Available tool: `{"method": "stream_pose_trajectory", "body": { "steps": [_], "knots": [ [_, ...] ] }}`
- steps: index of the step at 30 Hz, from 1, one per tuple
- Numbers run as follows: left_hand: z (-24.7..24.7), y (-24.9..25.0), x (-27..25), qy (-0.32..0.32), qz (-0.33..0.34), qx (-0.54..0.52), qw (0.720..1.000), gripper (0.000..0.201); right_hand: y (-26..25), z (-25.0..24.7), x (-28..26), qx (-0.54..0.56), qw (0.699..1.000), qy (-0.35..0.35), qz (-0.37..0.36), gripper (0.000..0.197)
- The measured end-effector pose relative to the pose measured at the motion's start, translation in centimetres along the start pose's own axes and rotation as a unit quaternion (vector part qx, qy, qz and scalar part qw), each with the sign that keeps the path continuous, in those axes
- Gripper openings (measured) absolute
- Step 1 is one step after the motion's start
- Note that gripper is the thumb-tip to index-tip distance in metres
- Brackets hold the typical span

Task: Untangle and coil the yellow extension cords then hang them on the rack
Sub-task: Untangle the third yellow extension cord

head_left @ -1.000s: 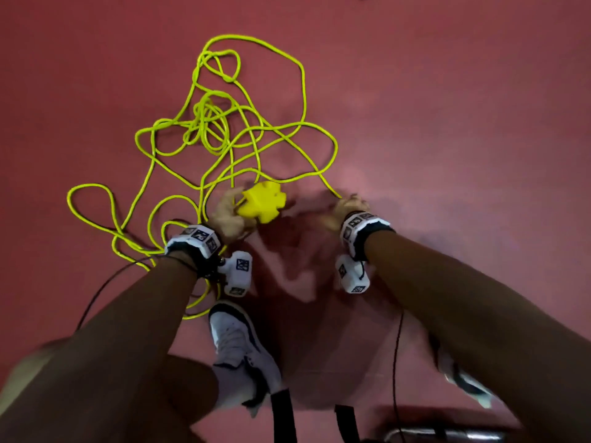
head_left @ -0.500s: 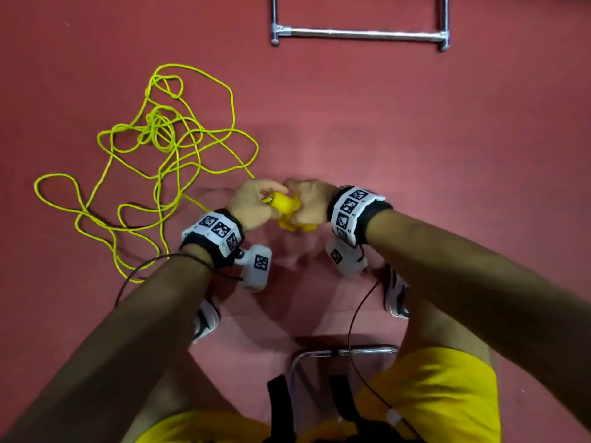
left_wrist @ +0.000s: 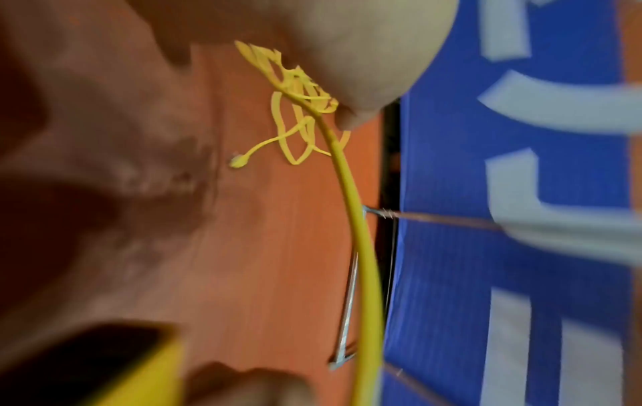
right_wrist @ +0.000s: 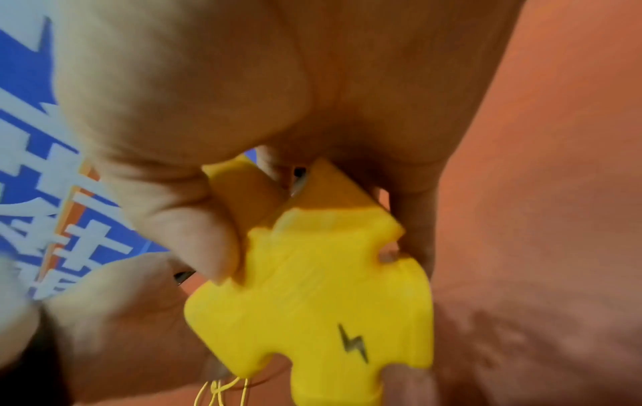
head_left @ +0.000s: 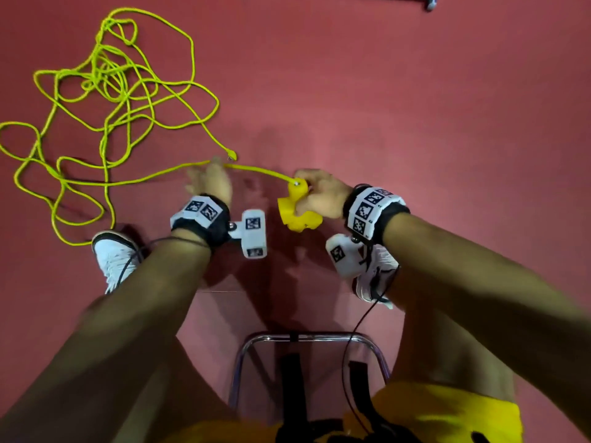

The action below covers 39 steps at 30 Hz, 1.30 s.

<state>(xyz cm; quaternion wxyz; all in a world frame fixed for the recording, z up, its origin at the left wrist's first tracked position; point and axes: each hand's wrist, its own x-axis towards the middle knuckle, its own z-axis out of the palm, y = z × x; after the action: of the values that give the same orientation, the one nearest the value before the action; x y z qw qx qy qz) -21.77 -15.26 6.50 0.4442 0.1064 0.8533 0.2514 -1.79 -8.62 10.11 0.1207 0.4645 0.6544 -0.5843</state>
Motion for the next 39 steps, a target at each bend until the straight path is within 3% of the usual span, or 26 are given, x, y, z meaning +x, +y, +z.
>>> {"method": "stream_pose_trajectory", "body": {
  "steps": [2,6,7,9,11,14,16,18,20,22,23,24,26,28,31,36,39],
  "knots": [
    [0.1,-0.2,-1.8,-0.054,-0.034,-0.122,0.99,0.03,0.4,0.7,-1.4,-0.004,1.0,-0.001,-0.015,0.029],
    [1.3,-0.9,-6.3,-0.082,-0.01,-0.258,0.963,0.034,1.9,4.1,-5.5,-0.105,0.994,-0.042,-0.009,0.024],
    [1.5,-1.4,-7.4,-0.084,0.0,-0.303,0.949,0.035,2.4,5.2,-6.8,-0.146,0.988,-0.053,-0.005,0.02],
    [1.7,-2.1,-10.7,-0.117,0.012,-0.429,0.896,0.039,3.3,7.1,-9.5,-0.206,0.977,-0.058,0.005,0.018],
    [1.9,-2.7,-14.5,-0.146,0.014,-0.466,0.873,0.04,3.8,8.5,-12.4,-0.206,0.976,-0.064,0.016,0.018],
    [2.3,-3.1,-19.3,-0.168,0.044,-0.411,0.895,0.023,4.2,9.1,-15.3,-0.191,0.978,-0.085,-0.01,0.011],
    [2.5,-3.6,-22.2,-0.182,0.057,-0.348,0.918,0.018,4.2,8.4,-16.7,-0.14,0.988,-0.042,-0.041,0.017],
    [2.6,-4.8,-24.8,-0.192,0.08,-0.299,0.931,0.017,4.0,7.5,-17.9,0.025,0.998,0.038,-0.047,0.032],
    [2.6,-6.5,-26.6,-0.194,0.112,-0.255,0.94,0.017,4.1,6.7,-18.5,0.199,0.975,0.083,-0.047,0.03],
    [2.8,-8.2,-28.0,-0.209,0.141,-0.211,0.944,0.014,4.3,6.5,-18.7,0.296,0.953,0.057,-0.036,0.027],
    [3.1,-9.0,-28.6,-0.22,0.153,-0.188,0.945,0.013,4.4,6.7,-18.8,0.308,0.95,0.024,-0.035,0.041],
    [3.4,-9.9,-29.1,-0.229,0.162,-0.175,0.944,0.013,4.6,7.1,-18.6,0.306,0.951,0.002,-0.04,0.051],
    [3.9,-11.3,-29.8,-0.269,0.161,-0.182,0.932,0.016,4.8,8.4,-18.0,0.281,0.957,0.022,-0.066,0.048],
    [4.0,-12.2,-29.4,-0.317,0.113,-0.19,0.922,0.019,5.3,9.7,-17.4,0.282,0.952,0.095,-0.072,0.029],
    [4.3,-13.3,-27.2,-0.313,0.027,-0.15,0.937,0.025,6.6,10.9,-17.6,0.297,0.943,0.14,-0.047,0.028],
    [6.7,-12.7,-23.4,-0.171,-0.033,-0.202,0.964,0.048,10.1,12.2,-19.9,0.171,0.985,-0.005,-0.003,0.026],
    [7.5,-11.7,-22.1,-0.224,-0.083,-0.264,0.934,0.06,11.5,13.4,-21.2,0.115,0.988,-0.104,0.024,0.024]
  ]
}}
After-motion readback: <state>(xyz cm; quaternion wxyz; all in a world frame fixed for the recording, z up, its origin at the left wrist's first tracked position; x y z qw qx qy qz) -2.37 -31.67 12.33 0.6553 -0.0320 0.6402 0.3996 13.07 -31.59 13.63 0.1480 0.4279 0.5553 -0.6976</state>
